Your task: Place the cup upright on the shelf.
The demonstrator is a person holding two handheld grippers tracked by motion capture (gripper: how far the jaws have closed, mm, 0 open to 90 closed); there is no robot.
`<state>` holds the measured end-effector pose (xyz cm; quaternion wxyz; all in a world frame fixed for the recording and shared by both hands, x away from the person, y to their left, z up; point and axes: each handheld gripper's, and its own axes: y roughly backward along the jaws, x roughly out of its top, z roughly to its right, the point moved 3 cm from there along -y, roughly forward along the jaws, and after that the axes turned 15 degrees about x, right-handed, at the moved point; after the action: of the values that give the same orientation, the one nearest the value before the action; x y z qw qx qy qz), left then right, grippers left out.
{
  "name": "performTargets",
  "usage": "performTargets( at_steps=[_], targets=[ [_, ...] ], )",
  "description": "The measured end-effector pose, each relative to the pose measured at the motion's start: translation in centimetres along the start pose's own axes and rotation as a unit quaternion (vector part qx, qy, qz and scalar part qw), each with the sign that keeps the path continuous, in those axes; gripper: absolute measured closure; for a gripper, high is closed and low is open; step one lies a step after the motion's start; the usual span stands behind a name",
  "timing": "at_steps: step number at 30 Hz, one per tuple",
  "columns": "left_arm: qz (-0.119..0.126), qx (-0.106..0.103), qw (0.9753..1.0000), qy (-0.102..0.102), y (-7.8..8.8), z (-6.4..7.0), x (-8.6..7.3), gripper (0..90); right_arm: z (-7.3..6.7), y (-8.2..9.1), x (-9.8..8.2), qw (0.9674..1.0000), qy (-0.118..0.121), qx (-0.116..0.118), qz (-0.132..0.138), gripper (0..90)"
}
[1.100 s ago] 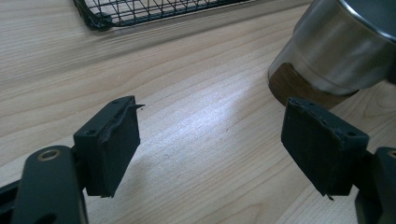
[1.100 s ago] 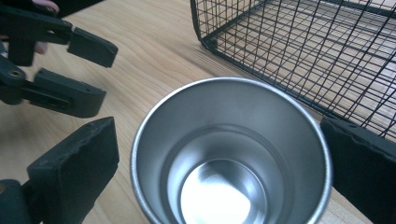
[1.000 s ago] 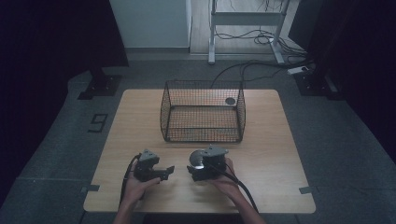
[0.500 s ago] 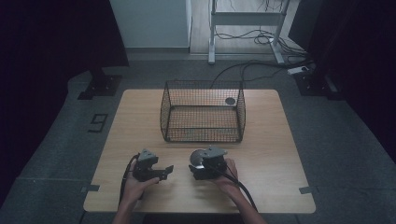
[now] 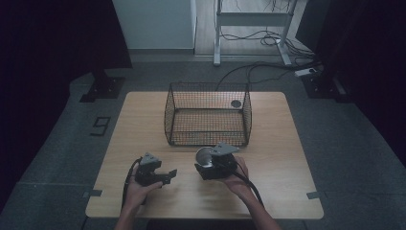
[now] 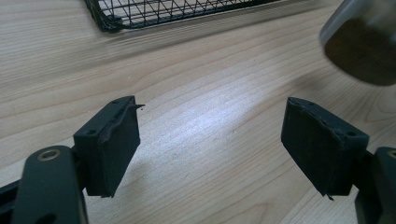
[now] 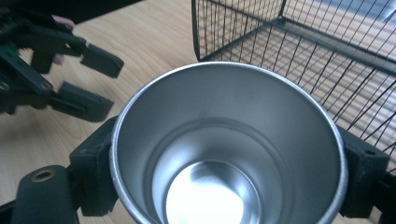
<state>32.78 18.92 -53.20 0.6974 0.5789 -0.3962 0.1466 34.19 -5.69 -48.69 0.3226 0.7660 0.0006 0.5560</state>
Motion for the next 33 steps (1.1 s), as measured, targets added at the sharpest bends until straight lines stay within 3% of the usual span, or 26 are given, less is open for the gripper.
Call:
performTargets(
  at_steps=[6, 15, 33],
  targets=[
    [0.001, 0.001, 1.0000, 0.003, 0.1, -0.2, 0.0, 19.8, 0.0, 0.9, 1.7, 0.9998, 0.000, 0.016, 0.010, 14.6],
    [0.001, 0.002, 1.0000, 0.007, 0.1, -0.5, -0.1, 19.8, 0.2, 1.4, 3.6, 0.9998, 0.017, 0.013, 0.004, 14.7],
    [0.000, 0.004, 0.9999, 0.010, 0.1, -0.6, -0.1, 19.8, 2.4, 3.3, 7.3, 0.9994, 0.006, 0.016, 0.029, 14.7]
  ],
)
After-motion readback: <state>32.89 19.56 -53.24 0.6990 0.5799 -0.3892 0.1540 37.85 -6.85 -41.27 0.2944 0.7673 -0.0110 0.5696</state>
